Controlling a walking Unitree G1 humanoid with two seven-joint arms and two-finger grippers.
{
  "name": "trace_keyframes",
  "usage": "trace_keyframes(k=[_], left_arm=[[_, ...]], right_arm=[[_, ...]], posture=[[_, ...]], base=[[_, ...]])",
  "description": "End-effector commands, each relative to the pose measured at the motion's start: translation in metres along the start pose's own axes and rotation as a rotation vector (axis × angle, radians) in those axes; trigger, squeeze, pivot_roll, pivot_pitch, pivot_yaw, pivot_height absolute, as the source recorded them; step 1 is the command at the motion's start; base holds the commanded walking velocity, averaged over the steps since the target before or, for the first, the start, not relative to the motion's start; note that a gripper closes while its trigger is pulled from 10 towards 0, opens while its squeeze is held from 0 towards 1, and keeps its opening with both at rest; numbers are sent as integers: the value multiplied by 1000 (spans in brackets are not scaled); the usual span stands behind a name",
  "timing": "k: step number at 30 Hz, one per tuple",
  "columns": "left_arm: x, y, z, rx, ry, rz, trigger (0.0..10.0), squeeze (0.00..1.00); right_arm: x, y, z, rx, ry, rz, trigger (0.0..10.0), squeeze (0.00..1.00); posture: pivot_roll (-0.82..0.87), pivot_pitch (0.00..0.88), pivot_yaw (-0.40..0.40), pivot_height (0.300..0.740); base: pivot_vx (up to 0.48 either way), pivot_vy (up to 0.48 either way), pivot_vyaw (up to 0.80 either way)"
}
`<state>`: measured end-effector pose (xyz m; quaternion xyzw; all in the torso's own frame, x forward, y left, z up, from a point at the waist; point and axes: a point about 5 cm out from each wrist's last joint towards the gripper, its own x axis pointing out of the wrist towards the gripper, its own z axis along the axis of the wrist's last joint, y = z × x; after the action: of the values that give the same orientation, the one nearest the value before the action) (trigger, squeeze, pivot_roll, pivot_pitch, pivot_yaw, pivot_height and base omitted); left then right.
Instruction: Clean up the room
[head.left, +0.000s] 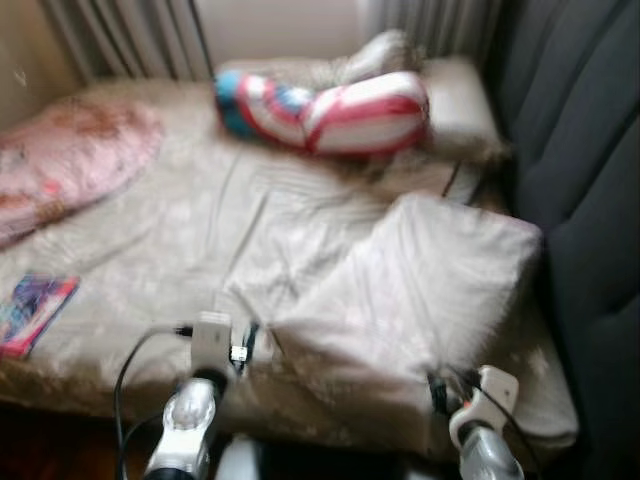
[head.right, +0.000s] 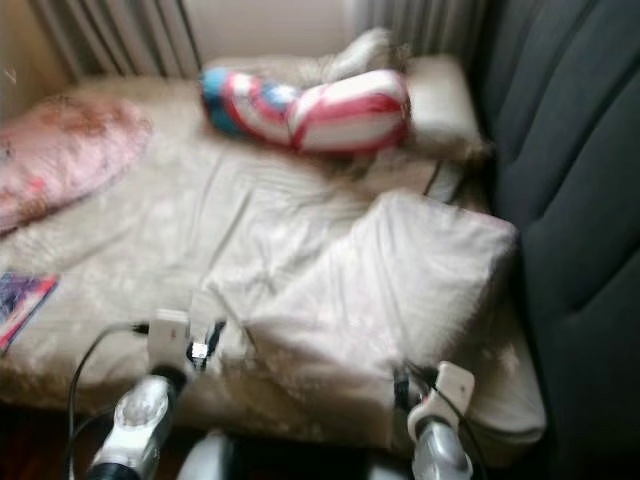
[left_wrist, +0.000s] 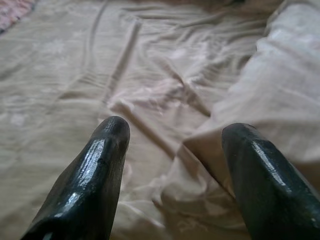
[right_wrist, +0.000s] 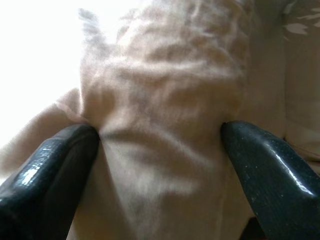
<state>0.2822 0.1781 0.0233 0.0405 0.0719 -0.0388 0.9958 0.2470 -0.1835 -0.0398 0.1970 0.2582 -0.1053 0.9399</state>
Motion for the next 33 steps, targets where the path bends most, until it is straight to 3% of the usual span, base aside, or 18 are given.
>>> trace_keyframes(k=[1,13,21,33], left_arm=[[2,1,3,8,-9,-6,10000,0],[1,1,4,22,-13,-16,10000,0],[-2,7,5,55,-21,-25,10000,0],[-15,16,10,82,-45,-43,10000,0]], right_arm=[[0,4,-4,23,18,21,10000,0],[1,17,-10,57,74,108,10000,0],[1,29,-18,-7,155,154,10000,0],[-2,40,-30,-19,233,187,10000,0]], posture=[[-23,85,0,650],[-7,92,5,650],[33,111,20,650],[78,163,52,650]], base=[[0,0,0],[0,0,0],[0,0,0],[0,0,0]])
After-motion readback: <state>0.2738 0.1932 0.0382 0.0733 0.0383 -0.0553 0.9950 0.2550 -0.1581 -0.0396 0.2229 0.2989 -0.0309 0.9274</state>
